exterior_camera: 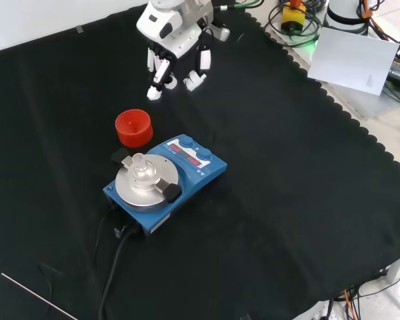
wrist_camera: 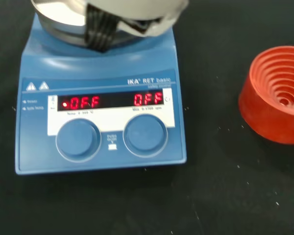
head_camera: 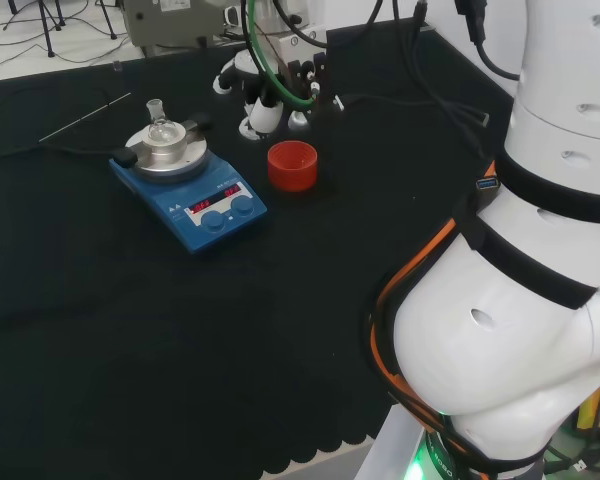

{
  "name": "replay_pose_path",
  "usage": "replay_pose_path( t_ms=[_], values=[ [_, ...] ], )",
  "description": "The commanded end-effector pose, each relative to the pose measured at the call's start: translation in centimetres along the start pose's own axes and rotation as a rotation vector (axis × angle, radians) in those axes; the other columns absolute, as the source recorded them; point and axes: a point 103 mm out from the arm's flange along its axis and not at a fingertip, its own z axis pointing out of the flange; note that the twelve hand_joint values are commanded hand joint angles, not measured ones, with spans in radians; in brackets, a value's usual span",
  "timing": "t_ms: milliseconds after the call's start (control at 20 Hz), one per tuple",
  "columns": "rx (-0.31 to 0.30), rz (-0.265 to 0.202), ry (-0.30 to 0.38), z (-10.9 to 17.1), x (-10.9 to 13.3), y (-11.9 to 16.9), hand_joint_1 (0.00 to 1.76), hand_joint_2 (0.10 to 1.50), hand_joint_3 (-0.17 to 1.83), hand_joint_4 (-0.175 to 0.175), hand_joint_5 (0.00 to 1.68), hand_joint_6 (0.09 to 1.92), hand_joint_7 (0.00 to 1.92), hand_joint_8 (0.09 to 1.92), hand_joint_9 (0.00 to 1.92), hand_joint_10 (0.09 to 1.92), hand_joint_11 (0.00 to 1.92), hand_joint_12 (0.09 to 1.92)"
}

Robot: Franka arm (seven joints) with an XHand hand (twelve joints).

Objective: Turn on the heater.

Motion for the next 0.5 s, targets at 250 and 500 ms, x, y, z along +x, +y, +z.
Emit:
replay_pose_path(
  t_ms=[250,500],
  values=[
    [0.098,-0.004,-0.047,0.0,1.9,-0.6,1.18,0.65,0.77,-0.06,0.47,0.09,1.36,1.22,1.6,0.94,1.56,0.86],
    [0.152,-0.016,-0.059,0.4,2.6,-0.6,1.18,0.65,0.79,-0.056,0.48,0.09,1.45,1.32,1.67,1.08,1.63,0.99]
  ],
)
